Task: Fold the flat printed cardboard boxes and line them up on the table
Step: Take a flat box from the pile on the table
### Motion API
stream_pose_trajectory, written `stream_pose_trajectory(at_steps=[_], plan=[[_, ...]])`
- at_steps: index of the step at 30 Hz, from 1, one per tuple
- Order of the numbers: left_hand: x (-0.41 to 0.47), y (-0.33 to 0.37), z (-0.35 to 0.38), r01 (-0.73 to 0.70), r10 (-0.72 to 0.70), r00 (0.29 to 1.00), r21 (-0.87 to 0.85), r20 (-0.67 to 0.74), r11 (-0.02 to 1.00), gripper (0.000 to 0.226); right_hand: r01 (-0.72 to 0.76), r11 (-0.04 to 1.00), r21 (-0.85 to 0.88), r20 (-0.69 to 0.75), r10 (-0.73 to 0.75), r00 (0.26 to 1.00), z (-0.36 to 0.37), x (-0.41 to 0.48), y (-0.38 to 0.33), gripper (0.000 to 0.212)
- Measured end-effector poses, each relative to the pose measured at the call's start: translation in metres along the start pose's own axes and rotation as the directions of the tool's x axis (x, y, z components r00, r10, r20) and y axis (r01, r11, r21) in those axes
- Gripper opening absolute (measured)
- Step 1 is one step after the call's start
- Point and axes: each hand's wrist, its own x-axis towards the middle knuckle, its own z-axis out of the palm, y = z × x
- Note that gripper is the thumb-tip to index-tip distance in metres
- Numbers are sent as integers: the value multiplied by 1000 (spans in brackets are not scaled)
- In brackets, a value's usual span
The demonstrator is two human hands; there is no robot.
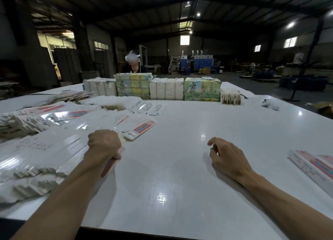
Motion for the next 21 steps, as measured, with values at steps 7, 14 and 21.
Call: stream_pose_trajectory(at_steps=[7,14,21], plan=[[3,-12,-19,-64,75,994,-141,74,988,65,-14,998,57,1,14,1000,-2,0,1,23],[6,37,-39,-305,399,917,-675,-16,672,27,-54,993,104,4,54,999,-4,2,4,24],[-13,138,-19,-78,588,808,-984,31,159,26,-101,961,256,-54,118,992,-8,2,7,22]])
